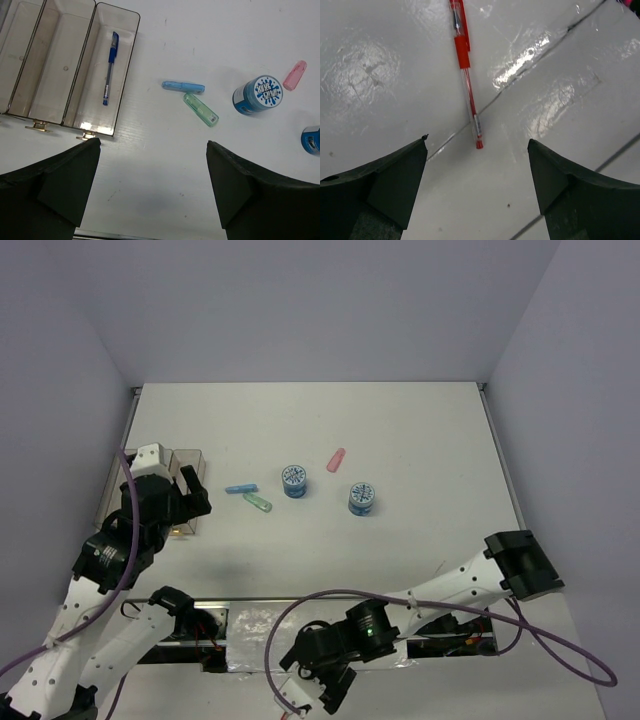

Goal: Sort the stationery into containers
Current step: Pick up the pen from the corner of the board.

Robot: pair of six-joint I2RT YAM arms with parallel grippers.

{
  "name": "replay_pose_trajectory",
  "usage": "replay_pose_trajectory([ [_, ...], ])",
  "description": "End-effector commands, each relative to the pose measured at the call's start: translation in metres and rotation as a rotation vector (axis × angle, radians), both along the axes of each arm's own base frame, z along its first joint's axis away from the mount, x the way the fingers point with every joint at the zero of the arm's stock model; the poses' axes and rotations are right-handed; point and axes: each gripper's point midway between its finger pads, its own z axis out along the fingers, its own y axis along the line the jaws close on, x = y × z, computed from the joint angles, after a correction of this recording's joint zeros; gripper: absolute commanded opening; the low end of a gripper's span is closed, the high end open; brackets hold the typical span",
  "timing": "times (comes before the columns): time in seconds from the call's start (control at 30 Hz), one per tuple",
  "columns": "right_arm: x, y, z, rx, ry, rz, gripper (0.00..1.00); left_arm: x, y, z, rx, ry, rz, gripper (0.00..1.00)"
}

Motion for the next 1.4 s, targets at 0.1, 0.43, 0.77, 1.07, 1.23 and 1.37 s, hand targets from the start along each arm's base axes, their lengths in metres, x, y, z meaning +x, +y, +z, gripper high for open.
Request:
replay_pose_trajectory([
  [0.1,-0.024,0.04,0.004,0.125,0.041,-0.007,0.73,0.003,-0.002,0.008,-0.008,-0.045,-0.019,0.99],
  [0.43,-0.033,0.048,-0.029,0.069,0.06,-0.003,0.62,0.003,-0.003,0.008,-0.007,-0.044,-0.024,0.99],
  [0.77,-0.036,0.034,-0.052,-0.002,0.088,-0.006,0.53,0.003,-0.003,0.008,-0.005,-0.042,-0.024,0.99],
  [1.07,-0.038,0.031,-0.057,-0.009,0.102,-0.014,0.44,0.003,-0.002,0.009,-0.008,-0.047,-0.021,0.99],
  [1.23,-0.039,0.03,-0.065,-0.045,0.098,-0.006,0.34,0.002,-0.002,0.01,-0.011,-0.056,-0.02,0.99],
  [1.37,-0.04,0.031,-0.064,-0.048,0.1,-0.004,0.29,0.001,-0.002,0.011,-0.011,-0.057,-0.022,0.99],
])
